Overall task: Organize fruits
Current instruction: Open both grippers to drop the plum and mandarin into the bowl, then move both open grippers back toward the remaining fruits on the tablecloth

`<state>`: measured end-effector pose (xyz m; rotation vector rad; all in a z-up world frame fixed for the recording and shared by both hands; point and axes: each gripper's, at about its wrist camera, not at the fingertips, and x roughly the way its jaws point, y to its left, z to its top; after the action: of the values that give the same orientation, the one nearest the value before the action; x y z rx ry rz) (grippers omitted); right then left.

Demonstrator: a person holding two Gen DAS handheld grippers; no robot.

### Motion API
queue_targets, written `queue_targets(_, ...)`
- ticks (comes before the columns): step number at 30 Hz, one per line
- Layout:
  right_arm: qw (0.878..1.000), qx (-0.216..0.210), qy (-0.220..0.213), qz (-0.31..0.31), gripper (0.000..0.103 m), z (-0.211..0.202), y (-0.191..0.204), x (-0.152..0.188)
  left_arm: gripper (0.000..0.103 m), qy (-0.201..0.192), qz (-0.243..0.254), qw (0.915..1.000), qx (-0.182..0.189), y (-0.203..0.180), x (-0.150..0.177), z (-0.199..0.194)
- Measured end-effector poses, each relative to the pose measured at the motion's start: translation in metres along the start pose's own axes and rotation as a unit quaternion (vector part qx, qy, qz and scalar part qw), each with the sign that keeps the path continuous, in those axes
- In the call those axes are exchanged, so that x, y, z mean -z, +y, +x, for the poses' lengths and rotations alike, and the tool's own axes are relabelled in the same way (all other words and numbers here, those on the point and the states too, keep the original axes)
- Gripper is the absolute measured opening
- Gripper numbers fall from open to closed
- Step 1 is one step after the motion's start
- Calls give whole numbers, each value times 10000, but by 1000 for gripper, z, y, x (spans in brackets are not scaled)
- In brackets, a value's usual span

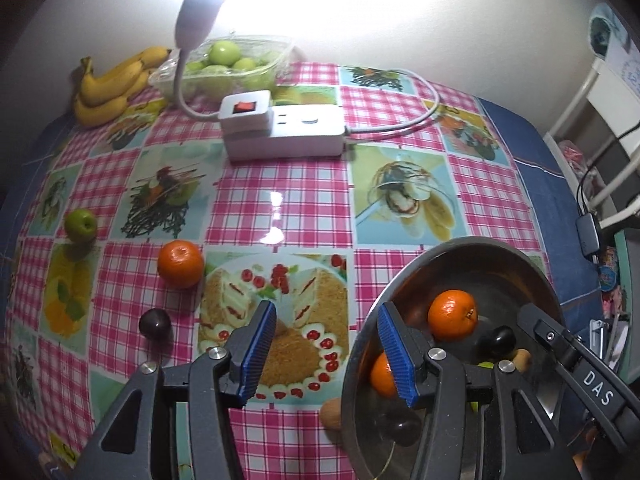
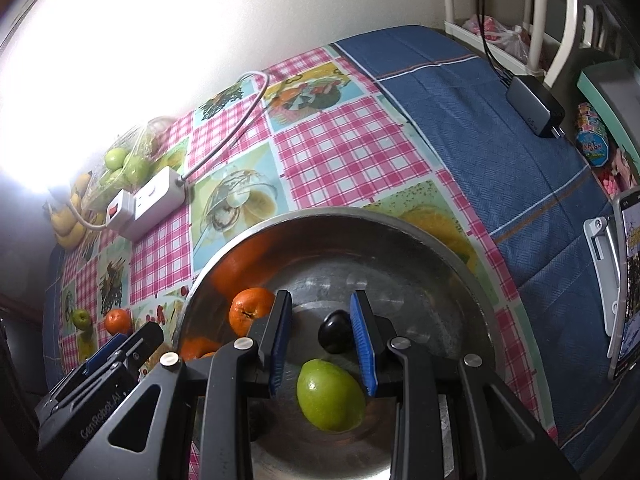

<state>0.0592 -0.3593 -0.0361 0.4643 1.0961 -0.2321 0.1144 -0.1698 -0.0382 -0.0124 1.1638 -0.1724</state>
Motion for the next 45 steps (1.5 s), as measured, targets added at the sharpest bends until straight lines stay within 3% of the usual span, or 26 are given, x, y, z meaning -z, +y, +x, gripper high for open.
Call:
queue_targets(5,10000,47,21,-47,34,0,1,0,60,106,-120,9998,-72,5,1,2)
queue_targets(6,9999,96,49,-55,47,2,1,0,63,128,-124,9998,-102,5,1,3)
queue_targets(8,9998,167,68,-80,61,3,2,0,65,163,-124,9996,-167,5,1,5)
queue_targets(13,9992,305,121,-218,62,6,6,0,73,286,-218,9988,-323,11,3,11)
queue_targets(20,9987,364,116,-324,81,9,9,1,85,318,-386,9975,-494,20,4,13)
queue_targets(24,9983,403,114,-410,83,11,11,2,95,315,-435,9967,-611,24,5,14)
queue_targets(27,9983,397,134,-406,95,12,11,2,100,308,-497,9961,-658,27,5,14)
queue_targets(45,9984,448,172,-295,100,13,10,5,103,428,-729,9945,-619,40,8,17)
